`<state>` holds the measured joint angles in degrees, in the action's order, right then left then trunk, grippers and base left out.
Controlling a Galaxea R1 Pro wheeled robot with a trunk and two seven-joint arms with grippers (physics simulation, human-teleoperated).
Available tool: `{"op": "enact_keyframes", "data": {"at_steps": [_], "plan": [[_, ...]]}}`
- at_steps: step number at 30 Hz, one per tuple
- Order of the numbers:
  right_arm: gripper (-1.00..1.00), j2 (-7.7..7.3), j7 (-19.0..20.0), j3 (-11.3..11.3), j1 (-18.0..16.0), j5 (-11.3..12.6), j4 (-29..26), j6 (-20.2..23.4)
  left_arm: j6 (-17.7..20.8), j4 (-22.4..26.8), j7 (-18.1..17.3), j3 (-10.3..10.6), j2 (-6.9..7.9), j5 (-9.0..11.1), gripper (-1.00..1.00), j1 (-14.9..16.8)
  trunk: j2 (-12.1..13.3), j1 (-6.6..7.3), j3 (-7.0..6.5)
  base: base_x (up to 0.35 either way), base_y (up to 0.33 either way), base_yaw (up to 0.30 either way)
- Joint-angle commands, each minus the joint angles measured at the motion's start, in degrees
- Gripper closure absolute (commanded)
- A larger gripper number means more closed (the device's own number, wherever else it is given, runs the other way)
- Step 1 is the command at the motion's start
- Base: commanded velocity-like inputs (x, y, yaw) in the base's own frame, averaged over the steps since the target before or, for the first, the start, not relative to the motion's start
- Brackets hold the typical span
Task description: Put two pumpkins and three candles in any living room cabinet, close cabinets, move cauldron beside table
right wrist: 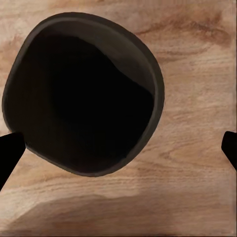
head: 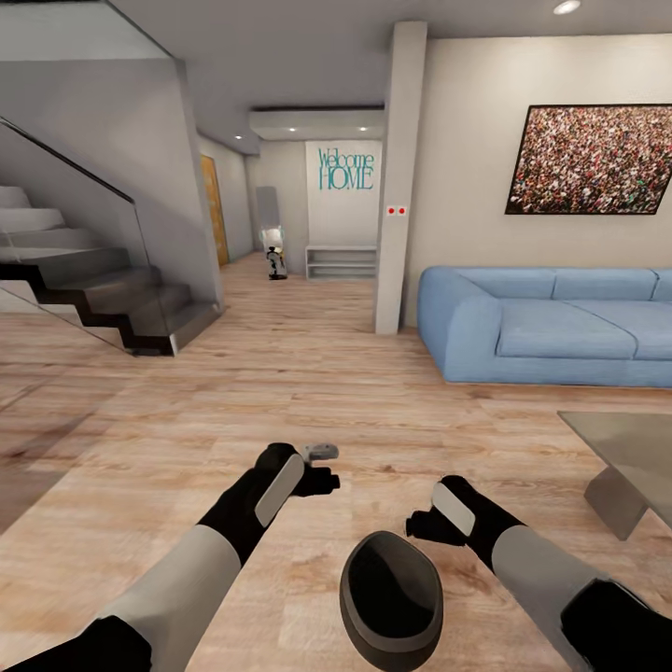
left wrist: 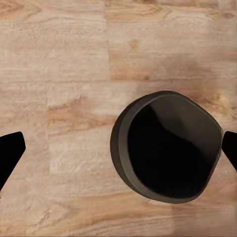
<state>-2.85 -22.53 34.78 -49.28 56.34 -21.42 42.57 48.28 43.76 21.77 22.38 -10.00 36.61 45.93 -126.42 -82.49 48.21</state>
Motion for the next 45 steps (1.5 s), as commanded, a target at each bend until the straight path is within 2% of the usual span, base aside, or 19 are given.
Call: {"op": "enact_keyframes", "data": {"at_steps": [1, 3, 8, 13, 16, 22, 31, 37, 41, 45], "plan": [[-1.00, -0.06, 0.11, 0.43, -0.26, -0.22, 1.12, 0.00, -0.01, 0.00, 0.55, 0.44, 0.00, 0.58, -1.00, 0.02, -0.03, 0.01, 0.06, 0.000, 0.000, 0.000], [-1.00, -0.06, 0.79, 0.45, -0.51, -1.43, 2.55, -0.14, -0.14, -0.05, 0.57, 0.93, 0.00, 0.65, -1.00, -0.03, -0.03, 0.01, 0.06, 0.000, 0.000, 0.000], [-1.00, -0.06, 1.12, 0.46, -0.62, -2.17, 3.08, -0.80, -0.62, -2.14, 0.56, 1.54, 0.00, 1.38, -1.00, -0.12, -0.03, 0.01, 0.06, 0.000, 0.000, 0.000], [-1.00, -0.05, 1.36, 0.46, -0.64, -2.42, 3.27, -2.22, -3.64, -4.91, 0.56, 2.49, 0.00, 1.59, -1.00, -0.14, -1.23, -0.65, 0.60, 0.000, 0.000, 0.000], [-1.00, -0.05, 1.40, 0.48, -0.64, -2.44, 3.21, -2.55, -4.04, -5.12, 0.55, 2.68, 0.00, 1.61, -1.00, -0.14, -2.44, -1.31, 1.14, 0.000, 0.000, 0.000], [-1.00, -0.05, 1.50, 0.51, -0.64, -2.52, 3.08, -3.40, -4.30, -5.25, 0.60, 2.83, 0.00, 1.62, -1.00, -0.14, -2.44, -1.31, 1.14, 0.000, 0.000, 0.000], [-1.00, -0.05, 3.59, 0.55, -0.64, -2.55, 3.06, -4.64, -5.01, -5.52, 0.58, 2.85, 0.00, 1.62, -1.00, -0.14, -6.05, -3.28, 2.75, 0.000, 0.000, 0.000], [-1.00, -0.13, 4.01, 0.66, -0.64, -2.55, 3.05, -6.41, -8.74, -8.20, 0.64, 3.11, 0.00, 1.58, -1.00, -0.14, -8.45, -4.60, 3.83, 0.000, 0.000, 0.000], [-1.00, -0.24, 4.07, 2.11, -0.64, -2.55, 3.05, -7.12, -9.38, -8.67, 0.84, 3.19, 0.00, 1.54, -1.00, -0.14, -10.06, -5.48, 4.55, 0.000, 0.000, 0.000], [-1.00, -0.57, 5.30, 2.50, -0.64, -2.54, 3.10, -7.22, -10.24, -8.76, 0.95, 3.25, 0.00, 1.54, -1.00, -0.14, -11.66, -6.36, 5.27, 0.000, 0.000, 0.000]]}}
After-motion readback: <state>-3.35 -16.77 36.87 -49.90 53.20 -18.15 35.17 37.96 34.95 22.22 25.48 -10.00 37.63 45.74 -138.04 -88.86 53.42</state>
